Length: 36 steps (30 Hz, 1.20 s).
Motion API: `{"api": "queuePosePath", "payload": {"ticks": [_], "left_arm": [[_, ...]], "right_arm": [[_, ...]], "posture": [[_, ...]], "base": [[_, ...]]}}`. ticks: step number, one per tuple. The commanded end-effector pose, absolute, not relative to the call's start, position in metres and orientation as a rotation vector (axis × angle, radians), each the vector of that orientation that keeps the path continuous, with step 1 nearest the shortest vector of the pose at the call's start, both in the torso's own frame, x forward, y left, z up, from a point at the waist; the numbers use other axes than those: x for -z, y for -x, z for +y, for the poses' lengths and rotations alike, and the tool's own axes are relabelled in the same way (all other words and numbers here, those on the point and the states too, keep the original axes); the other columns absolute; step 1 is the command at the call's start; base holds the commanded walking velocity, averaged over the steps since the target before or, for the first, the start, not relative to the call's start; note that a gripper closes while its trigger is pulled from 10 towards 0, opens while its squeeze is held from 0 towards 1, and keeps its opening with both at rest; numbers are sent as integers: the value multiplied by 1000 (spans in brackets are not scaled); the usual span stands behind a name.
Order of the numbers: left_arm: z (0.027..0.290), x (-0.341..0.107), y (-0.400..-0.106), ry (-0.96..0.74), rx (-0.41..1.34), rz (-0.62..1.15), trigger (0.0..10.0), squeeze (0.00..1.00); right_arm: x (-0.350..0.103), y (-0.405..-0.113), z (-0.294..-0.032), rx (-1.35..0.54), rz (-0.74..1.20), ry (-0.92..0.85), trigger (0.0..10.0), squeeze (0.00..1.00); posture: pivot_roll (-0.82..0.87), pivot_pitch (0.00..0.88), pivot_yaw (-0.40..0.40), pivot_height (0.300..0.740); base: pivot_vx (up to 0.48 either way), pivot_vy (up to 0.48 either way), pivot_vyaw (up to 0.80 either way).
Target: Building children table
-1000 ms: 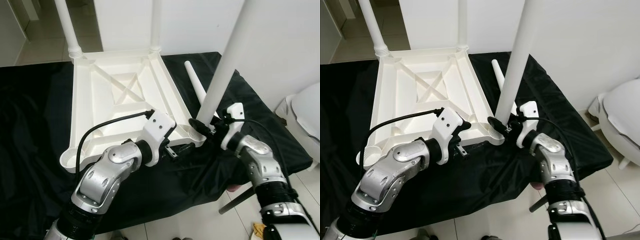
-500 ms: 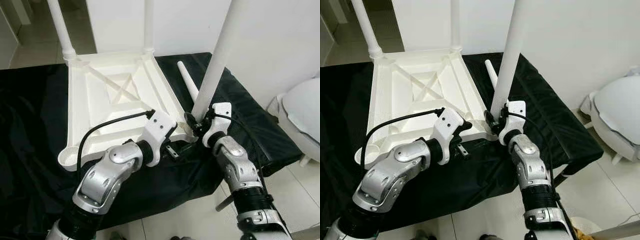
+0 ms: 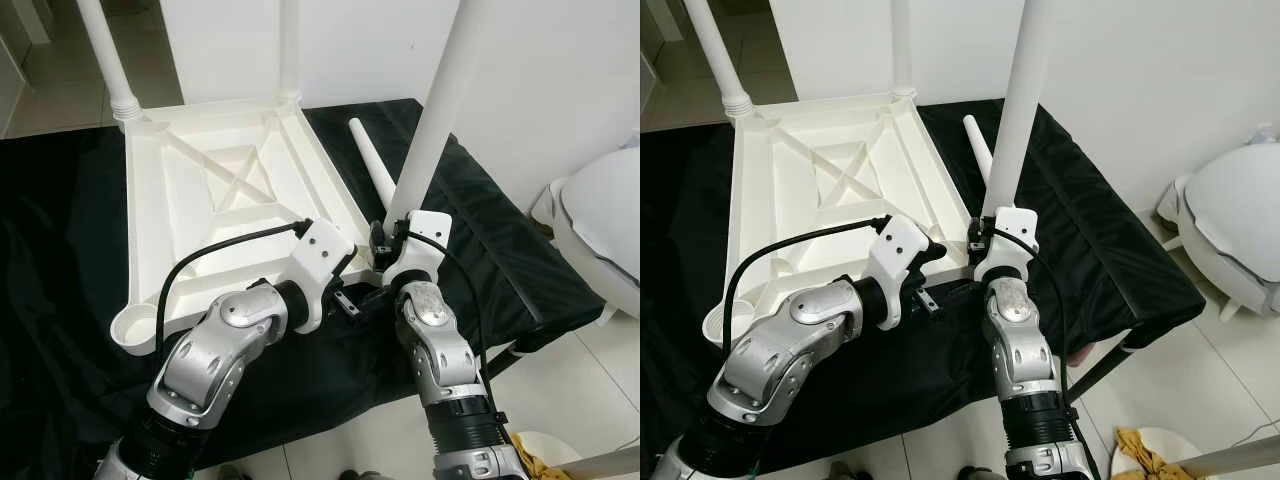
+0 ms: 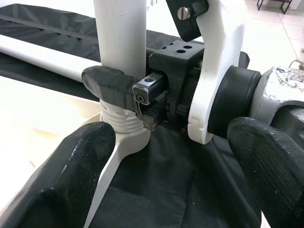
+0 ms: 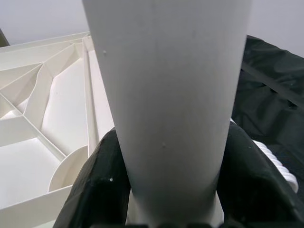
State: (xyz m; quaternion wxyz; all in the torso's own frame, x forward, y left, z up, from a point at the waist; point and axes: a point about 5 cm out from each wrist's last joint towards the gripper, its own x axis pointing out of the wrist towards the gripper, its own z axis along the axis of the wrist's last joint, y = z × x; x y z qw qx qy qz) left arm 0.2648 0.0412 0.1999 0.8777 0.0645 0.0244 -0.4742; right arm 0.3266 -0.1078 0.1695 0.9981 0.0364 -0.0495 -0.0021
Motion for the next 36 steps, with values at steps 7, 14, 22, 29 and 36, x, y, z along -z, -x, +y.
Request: {"api": "queuePosePath", "payload": {"ticks": [7, 14, 22, 29, 36], "left_arm": [[40, -198, -264, -136, 987, 56, 10000, 0], [39, -198, -263, -137, 989, 56, 10000, 0], [38, -199, -263, -141, 998, 55, 10000, 0], [40, -199, -263, -145, 995, 57, 10000, 0], [42, -200, -263, -142, 983, 56, 10000, 0]], "right_arm": [[-173, -328, -116, -14, -123, -94, 10000, 1000], [-178, -327, -115, -213, -141, -51, 10000, 1000], [-177, -329, -133, -454, -128, 0, 10000, 0], [-172, -330, -159, -623, -76, 115, 10000, 0], [-168, -331, -171, -688, -42, 139, 10000, 0]], "posture": [[-35, 83, -26, 740], [-36, 78, -27, 740], [-41, 76, -21, 740], [-34, 87, -18, 740], [-27, 94, -17, 740]], "base": [[0, 0, 0], [0, 0, 0], [0, 0, 0], [0, 0, 0], [0, 0, 0]]}}
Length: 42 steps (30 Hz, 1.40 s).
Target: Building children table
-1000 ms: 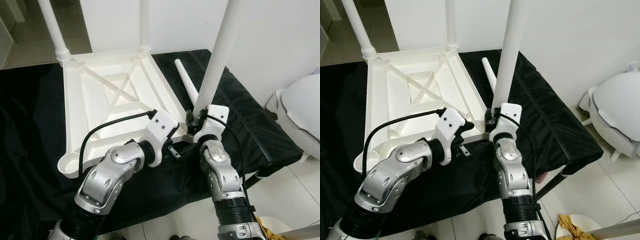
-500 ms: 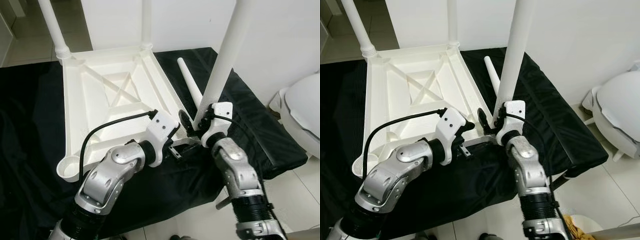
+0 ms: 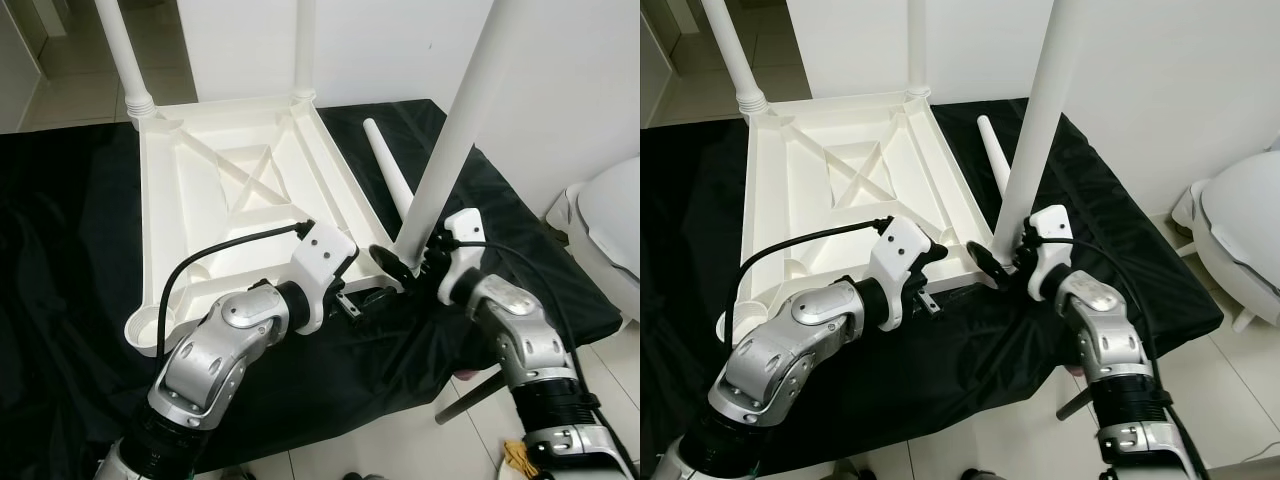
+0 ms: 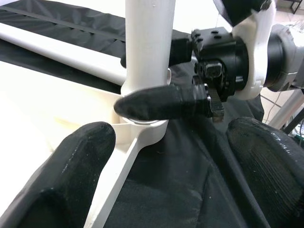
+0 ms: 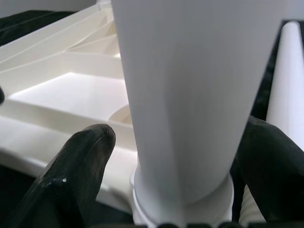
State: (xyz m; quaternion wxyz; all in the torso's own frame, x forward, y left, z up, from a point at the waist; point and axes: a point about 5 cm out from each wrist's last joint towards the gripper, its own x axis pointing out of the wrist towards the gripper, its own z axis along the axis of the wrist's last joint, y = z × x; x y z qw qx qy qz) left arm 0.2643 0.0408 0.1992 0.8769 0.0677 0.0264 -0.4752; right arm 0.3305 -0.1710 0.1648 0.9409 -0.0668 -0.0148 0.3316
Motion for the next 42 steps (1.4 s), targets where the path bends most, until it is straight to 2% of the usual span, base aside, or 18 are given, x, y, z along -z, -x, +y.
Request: {"api": "queuePosePath", "payload": {"ticks": [1, 8, 9, 10, 13, 14, 24, 25, 34, 38, 42], "left_arm": [[42, -200, -263, -142, 981, 56, 10000, 0], [43, -201, -264, -143, 978, 57, 10000, 0], [43, -201, -263, -145, 978, 58, 10000, 0], [44, -201, -264, -147, 977, 59, 10000, 0], [44, -201, -264, -148, 977, 60, 10000, 0], [44, -201, -264, -148, 976, 59, 10000, 0], [44, -201, -264, -144, 972, 58, 10000, 0], [44, -201, -264, -143, 972, 58, 10000, 0], [43, -201, -264, -143, 972, 59, 10000, 0], [43, -200, -264, -145, 973, 64, 10000, 0], [43, -200, -265, -145, 973, 64, 10000, 0]], "right_arm": [[-167, -332, -172, -691, -37, 138, 10000, 0], [-164, -335, -173, -700, -28, 130, 10000, 0], [-163, -337, -172, -704, -29, 126, 4941, 0], [-163, -339, -171, -709, -38, 115, 549, 0], [-164, -340, -170, -713, -45, 108, 549, 0], [-165, -341, -169, -721, -50, 106, 0, 0], [-161, -339, -168, -736, -46, 111, 0, 0], [-158, -339, -166, -718, -33, 115, 10000, 0], [-156, -338, -154, -641, -33, 68, 10000, 0], [-158, -334, -131, -554, -52, 24, 10000, 0], [-158, -334, -125, -476, -40, -18, 10000, 0]], "posture": [[-23, 96, -16, 740], [-21, 97, -12, 740], [-19, 100, -11, 740], [-18, 99, -9, 740], [-17, 99, -11, 740], [-15, 99, -11, 740], [-18, 101, -17, 740], [-20, 103, -20, 740], [-22, 104, -18, 740], [-22, 103, -17, 740], [-23, 103, -18, 740]], "base": [[0, 0, 0], [0, 0, 0], [0, 0, 0], [0, 0, 0], [0, 0, 0], [0, 0, 0], [0, 0, 0], [0, 0, 0], [0, 0, 0], [0, 0, 0], [0, 0, 0]]}}
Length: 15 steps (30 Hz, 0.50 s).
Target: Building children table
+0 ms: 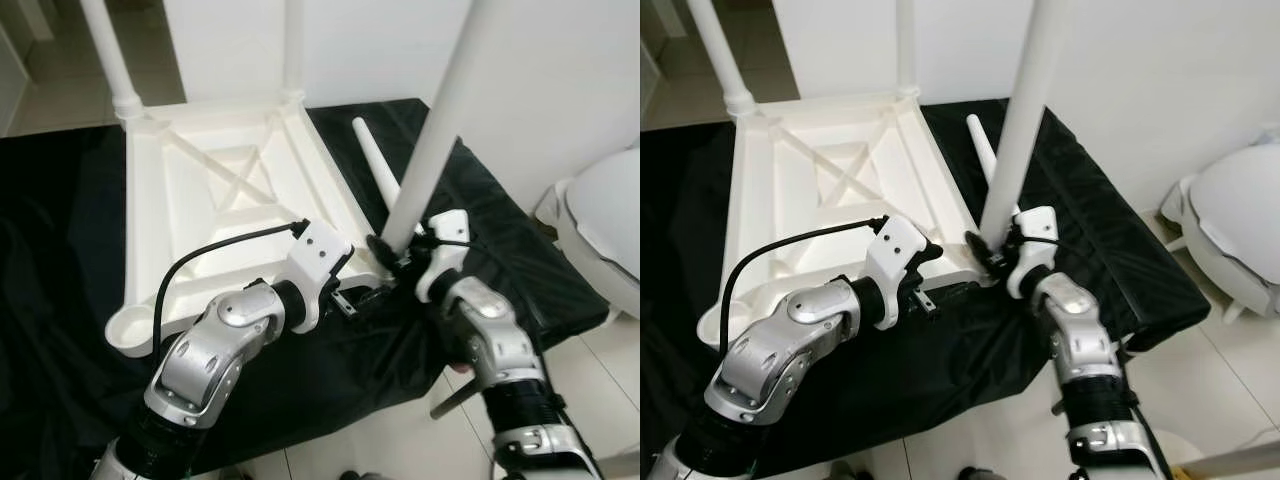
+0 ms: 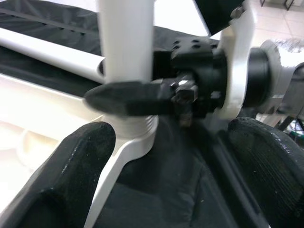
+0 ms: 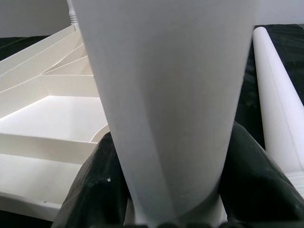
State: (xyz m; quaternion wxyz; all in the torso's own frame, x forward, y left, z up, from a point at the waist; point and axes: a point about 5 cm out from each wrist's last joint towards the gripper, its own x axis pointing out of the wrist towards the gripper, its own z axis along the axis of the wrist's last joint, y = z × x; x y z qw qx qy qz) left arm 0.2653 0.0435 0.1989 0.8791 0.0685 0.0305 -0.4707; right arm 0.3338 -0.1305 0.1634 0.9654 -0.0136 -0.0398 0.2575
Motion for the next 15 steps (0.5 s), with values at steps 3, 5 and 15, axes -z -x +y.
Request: {"api": "queuePosePath", "payload": {"ticks": [3, 5, 15], "left_arm": [[43, -199, -264, -145, 974, 65, 10000, 0], [43, -199, -265, -144, 974, 65, 10000, 0], [41, -200, -264, -146, 981, 62, 10000, 0]], "right_arm": [[-160, -334, -120, -432, -53, -23, 10000, 0], [-162, -334, -116, -398, -65, -31, 10000, 0], [-159, -330, -106, -14, -87, -20, 10000, 0]], "posture": [[-23, 102, -17, 740], [-24, 99, -17, 740], [-19, 82, -22, 740]], "base": [[0, 0, 0], [0, 0, 0], [0, 0, 0]]}}
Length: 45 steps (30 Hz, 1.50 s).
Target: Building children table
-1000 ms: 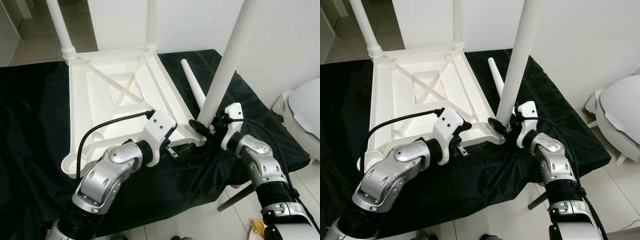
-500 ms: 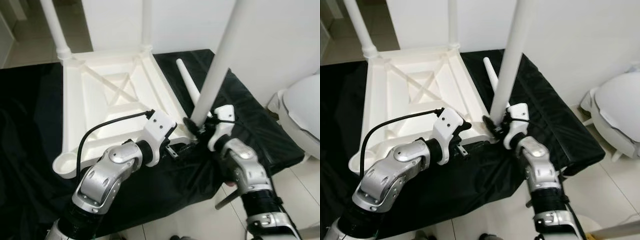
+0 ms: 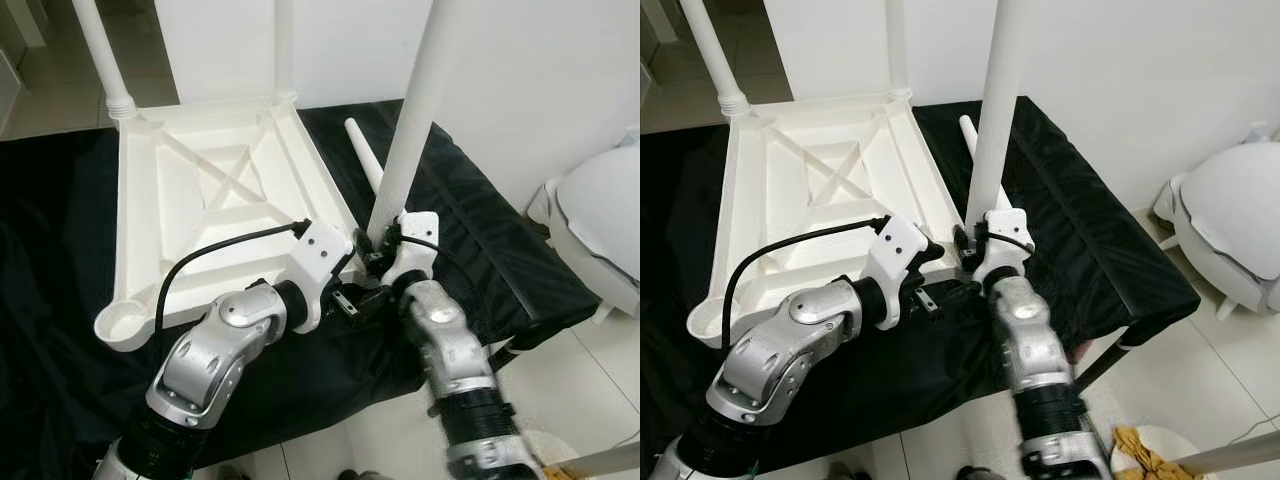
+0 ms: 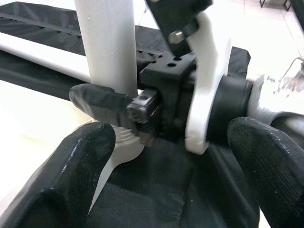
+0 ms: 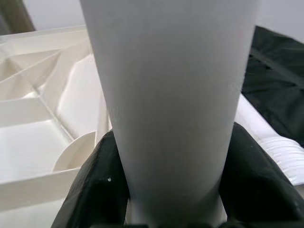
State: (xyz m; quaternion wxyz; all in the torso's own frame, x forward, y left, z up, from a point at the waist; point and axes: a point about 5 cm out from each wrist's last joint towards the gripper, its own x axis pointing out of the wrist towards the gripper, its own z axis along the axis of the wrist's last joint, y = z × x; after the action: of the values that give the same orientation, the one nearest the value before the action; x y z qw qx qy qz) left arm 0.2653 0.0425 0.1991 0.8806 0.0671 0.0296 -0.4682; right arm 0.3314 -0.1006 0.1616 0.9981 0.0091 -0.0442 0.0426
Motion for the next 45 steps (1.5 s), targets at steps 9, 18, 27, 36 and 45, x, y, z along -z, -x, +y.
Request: {"api": "queuePosePath", "payload": {"ticks": [9, 18, 27, 36, 45], "left_arm": [[39, -200, -265, -150, 989, 55, 10000, 0], [38, -200, -263, -146, 991, 56, 10000, 0], [39, -199, -262, -147, 991, 60, 10000, 0], [40, -198, -263, -151, 992, 65, 10000, 0], [43, -199, -264, -159, 985, 66, 10000, 0]], "right_arm": [[-153, -325, -93, -69, -40, -20, 10000, 0], [-157, -322, -97, -69, -83, -29, 10000, 1000], [-164, -317, -108, -163, -145, -19, 10000, 1000], [-174, -318, -122, -397, -190, -5, 10000, 0], [-174, -321, -139, -579, -166, 46, 10000, 0]], "posture": [[-23, 69, -26, 740], [-24, 68, -28, 740], [-27, 79, -28, 740], [-30, 79, -24, 740], [-21, 81, -19, 740]], "base": [[0, 0, 0], [0, 0, 0], [0, 0, 0], [0, 0, 0], [0, 0, 0]]}}
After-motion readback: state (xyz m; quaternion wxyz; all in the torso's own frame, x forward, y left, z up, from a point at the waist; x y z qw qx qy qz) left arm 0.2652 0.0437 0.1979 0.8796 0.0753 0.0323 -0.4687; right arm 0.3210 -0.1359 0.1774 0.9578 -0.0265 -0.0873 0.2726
